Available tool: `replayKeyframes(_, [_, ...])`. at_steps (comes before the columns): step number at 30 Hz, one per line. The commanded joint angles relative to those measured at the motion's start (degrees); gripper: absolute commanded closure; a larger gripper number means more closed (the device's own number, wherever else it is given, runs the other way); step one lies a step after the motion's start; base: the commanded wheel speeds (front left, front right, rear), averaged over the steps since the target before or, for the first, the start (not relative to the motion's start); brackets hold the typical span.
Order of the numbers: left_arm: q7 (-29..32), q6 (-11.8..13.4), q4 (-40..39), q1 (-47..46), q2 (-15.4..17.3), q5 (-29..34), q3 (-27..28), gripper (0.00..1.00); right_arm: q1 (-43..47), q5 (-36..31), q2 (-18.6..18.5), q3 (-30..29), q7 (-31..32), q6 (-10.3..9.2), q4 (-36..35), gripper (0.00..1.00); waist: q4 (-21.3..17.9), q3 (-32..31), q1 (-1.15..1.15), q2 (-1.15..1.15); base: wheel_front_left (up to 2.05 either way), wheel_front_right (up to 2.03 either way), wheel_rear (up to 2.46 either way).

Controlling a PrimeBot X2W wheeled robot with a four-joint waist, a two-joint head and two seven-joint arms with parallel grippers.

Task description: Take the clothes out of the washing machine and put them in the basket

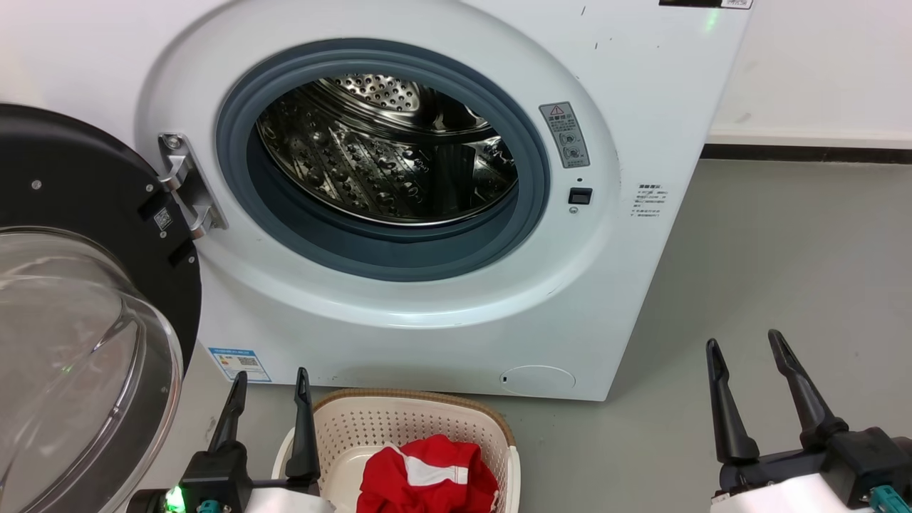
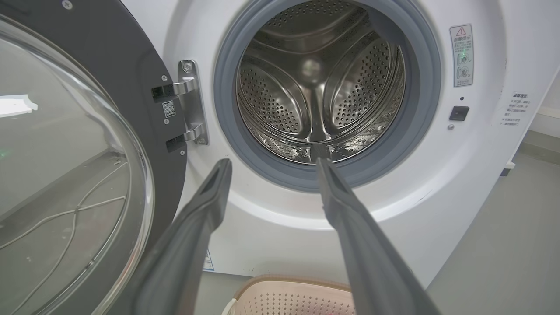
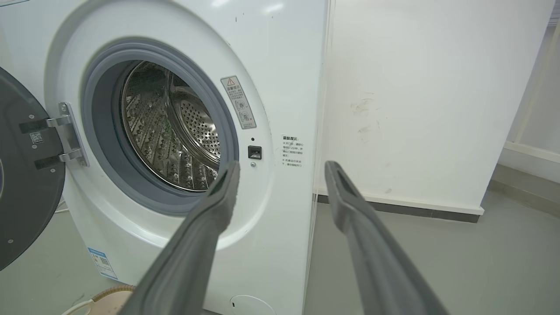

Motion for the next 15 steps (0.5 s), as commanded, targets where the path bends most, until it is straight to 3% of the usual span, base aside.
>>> replayKeyframes(1, [-0.1,0.0,0.2,0.3,-0.1,0.3,0.2,0.00,0.5,0.5,0.1,0.1,-0.1,-0.04,0.0,0.00,-0.1,-0.1,0.00,0.00,0.00,0.00,0.00])
replayKeyframes(10, [-0.1,-0.1,0.6,0.8,-0.1,0.3,0.4,0.00,1.1,0.9,0.1,0.3,-0.1,-0.04,0.3,0.00,-0.6,-0.4,0.00,0.00,0.00,0.00,0.00])
replayKeyframes(11, [0.0,-0.1,0.5,0.3,0.0,0.2,0.3,1.00,0.3,0.4,0.0,0.3,0.0,0.00,0.2,1.00,-0.6,-0.4,0.00,0.00,0.00,0.00,0.00])
replayKeyframes(15, [0.3,-0.1,2.6,0.8,0.0,-0.3,0.1,1.00,0.5,0.5,0.0,0.4,0.1,0.01,2.2,1.00,-0.6,-0.4,0.01,0.00,0.00,0.00,0.00])
